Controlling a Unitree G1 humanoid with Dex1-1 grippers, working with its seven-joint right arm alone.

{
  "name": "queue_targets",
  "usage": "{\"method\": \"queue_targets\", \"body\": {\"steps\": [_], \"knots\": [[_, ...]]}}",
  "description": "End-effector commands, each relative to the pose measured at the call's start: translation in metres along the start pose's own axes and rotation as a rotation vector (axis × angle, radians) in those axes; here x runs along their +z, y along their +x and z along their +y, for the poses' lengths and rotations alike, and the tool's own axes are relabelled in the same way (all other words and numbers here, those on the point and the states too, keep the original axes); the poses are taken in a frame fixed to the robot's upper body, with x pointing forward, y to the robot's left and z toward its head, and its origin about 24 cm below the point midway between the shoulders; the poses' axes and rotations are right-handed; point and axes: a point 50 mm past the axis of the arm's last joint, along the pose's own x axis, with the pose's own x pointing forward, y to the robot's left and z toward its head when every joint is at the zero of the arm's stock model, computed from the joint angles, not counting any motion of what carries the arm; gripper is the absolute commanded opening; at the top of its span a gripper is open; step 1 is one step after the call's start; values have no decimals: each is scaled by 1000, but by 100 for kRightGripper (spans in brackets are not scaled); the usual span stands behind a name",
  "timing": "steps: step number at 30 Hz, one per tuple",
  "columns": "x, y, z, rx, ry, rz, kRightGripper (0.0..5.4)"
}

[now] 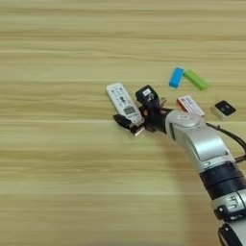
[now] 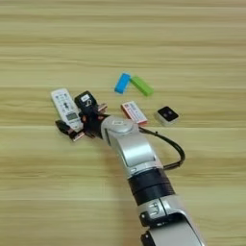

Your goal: Move the objects on the table

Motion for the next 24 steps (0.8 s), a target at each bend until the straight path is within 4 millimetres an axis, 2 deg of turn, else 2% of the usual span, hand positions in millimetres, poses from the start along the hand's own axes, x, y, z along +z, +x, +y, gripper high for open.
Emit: {"method": "queue_targets", "body": {"steps": [1, 22, 24], "knots": [[35, 0, -5, -16, -86, -113, 538], [27, 6, -9, -19, -44, -61, 538], [25, 6, -12, -24, -27, -54, 511]]}}
